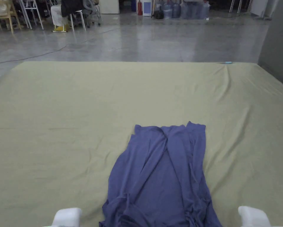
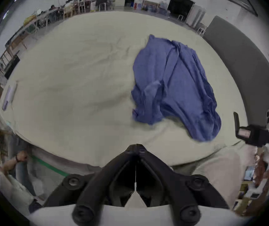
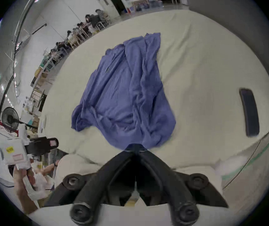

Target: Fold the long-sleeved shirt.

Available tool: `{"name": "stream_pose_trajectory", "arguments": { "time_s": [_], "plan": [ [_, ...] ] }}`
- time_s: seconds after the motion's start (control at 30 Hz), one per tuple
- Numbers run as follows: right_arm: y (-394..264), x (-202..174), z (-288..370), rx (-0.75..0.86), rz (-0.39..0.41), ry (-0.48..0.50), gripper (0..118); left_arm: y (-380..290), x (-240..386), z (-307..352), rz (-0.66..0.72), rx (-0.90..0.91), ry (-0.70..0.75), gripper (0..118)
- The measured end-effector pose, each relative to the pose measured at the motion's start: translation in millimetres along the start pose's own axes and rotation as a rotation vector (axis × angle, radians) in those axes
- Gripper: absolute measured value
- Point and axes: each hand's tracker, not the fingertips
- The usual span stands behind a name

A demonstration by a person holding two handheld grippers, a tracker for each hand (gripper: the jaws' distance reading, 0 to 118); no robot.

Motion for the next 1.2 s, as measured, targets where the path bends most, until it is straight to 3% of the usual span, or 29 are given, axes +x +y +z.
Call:
{"name": "stream_pose_trajectory", "arguments": {
  "time_s": [0.1,0.13,0.2,0.23,0.33,0.37,0.4,0.43,0.5,0.57,0.73,0.77,0.8,0.83,0.87,0.9,1.0,1.03,1.07,1.1,1.13,1.17,1.2],
  "plan": [
    [-10.9,-3.5,3.3,0.003,-0.004,0.008,0,17.8,2.9,-3.7,0.008,0.039,-0.005,0],
    [-12.4,-4.9,5.4,0.008,-0.004,0.011,0,26.7,3.7,-5.2,0.003,0.061,-0.001,15],
    [-11.0,-5.5,8.8,0.013,-0.009,0.031,0,50.1,8.1,-17.3,-0.014,0.098,0.013,103],
    [-11.0,-6.0,9.2,0.018,-0.017,0.038,0,64.5,13.9,-23.3,-0.019,0.092,0.024,116],
    [-8.1,-6.8,7.4,0.022,-0.029,0.024,0,89.6,23.1,-54.9,-0.085,0.116,0.115,109],
    [-7.4,-6.7,5.2,0.024,-0.035,0.017,0,104.1,32.1,-64.2,-0.118,0.075,0.13,100],
    [-6.6,-6.5,1.8,0.021,-0.04,0.009,0,108.1,35.8,-75.2,-0.13,0.044,0.139,83],
    [-5.1,-5.3,-2.3,0.017,-0.044,0.001,0,110.4,38.3,-85.1,-0.142,0.014,0.136,45],
    [-3.2,-3.6,-14.5,-0.013,-0.05,-0.029,0,104.4,36.9,-105.1,-0.162,-0.05,0.13,25],
    [-0.6,-1.0,-26.0,-0.047,-0.069,-0.049,0,99.3,35.9,-95.3,-0.095,0.003,0.078,9],
    [15.0,0.7,-46.6,-0.08,-0.044,-0.067,0,94.4,36.4,-54.8,-0.135,0.086,0.038,6],
    [20.8,1.7,-50.8,-0.094,-0.046,-0.063,7,98.5,36.2,-52.0,-0.14,0.087,0.033,6],
    [26.2,4.0,-54.4,-0.107,-0.056,-0.043,37,98.2,37.0,-45.5,-0.144,0.098,0.034,6],
    [30.1,5.0,-58.3,-0.113,-0.07,-0.041,91,97.3,37.3,-39.9,-0.146,0.11,0.033,6],
    [31.7,4.5,-64.5,-0.126,-0.094,-0.044,116,96.2,37.1,-35.2,-0.148,0.118,0.033,6],
    [31.1,4.3,-70.3,-0.123,-0.094,-0.045,118,92.5,41.8,-26.9,-0.156,0.135,0.044,6],
    [32.9,5.2,-91.0,-0.189,-0.143,-0.035,118,87.8,41.2,-20.2,-0.142,0.144,0.052,6],
    [33.1,6.6,-100.4,-0.216,-0.169,-0.011,102,90.6,36.8,-22.6,-0.132,0.136,0.045,6],
    [32.5,7.2,-107.6,-0.213,-0.184,0.0,71,91.5,35.8,-24.4,-0.133,0.135,0.05,6],
    [30.0,2.3,-114.1,-0.2,-0.166,-0.019,32,91.4,34.6,-25.8,-0.135,0.13,0.054,6],
    [28.9,0.0,-119.1,-0.208,-0.137,-0.085,17,91.0,33.8,-26.9,-0.137,0.124,0.064,6],
    [27.7,-1.3,-121.5,-0.192,-0.116,-0.145,15,89.3,32.5,-27.2,-0.136,0.119,0.067,6],
    [27.7,0.0,-117.2,-0.166,-0.138,-0.073,9,87.7,30.6,-26.9,-0.131,0.107,0.055,6]
  ]
}}
